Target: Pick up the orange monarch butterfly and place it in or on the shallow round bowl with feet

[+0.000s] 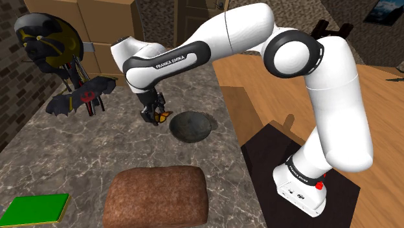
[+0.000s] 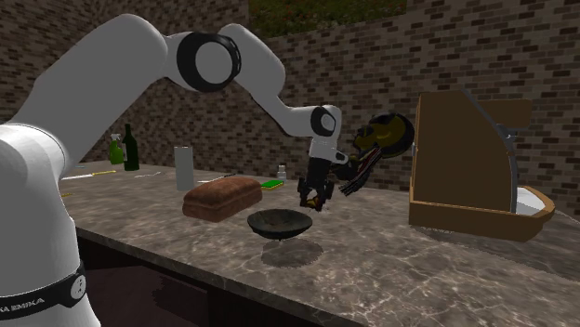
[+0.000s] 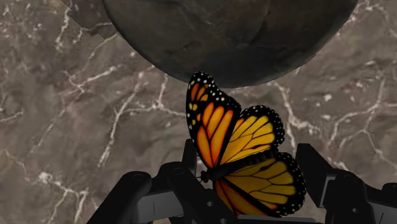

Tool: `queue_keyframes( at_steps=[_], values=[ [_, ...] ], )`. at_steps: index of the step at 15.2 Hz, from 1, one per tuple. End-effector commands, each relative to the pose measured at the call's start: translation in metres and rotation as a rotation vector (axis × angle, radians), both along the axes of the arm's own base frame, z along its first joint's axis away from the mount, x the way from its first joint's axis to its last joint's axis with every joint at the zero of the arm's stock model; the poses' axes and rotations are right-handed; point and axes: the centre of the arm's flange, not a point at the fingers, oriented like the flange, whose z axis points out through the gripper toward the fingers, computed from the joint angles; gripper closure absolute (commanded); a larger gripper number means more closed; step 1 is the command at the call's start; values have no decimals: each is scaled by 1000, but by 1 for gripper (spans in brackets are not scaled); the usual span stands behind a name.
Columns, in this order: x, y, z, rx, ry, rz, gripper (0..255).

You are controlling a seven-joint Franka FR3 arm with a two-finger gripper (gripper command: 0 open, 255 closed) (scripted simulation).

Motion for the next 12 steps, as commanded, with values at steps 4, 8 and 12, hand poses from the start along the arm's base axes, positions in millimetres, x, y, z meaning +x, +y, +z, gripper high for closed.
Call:
queue_keyframes(
  at_steps=[4, 8, 12],
  values=[
    [1, 0, 27, 0, 0, 0, 255],
    [1, 0, 48, 0, 0, 0, 255],
    [1, 0, 69, 0, 0, 0, 255]
  ],
)
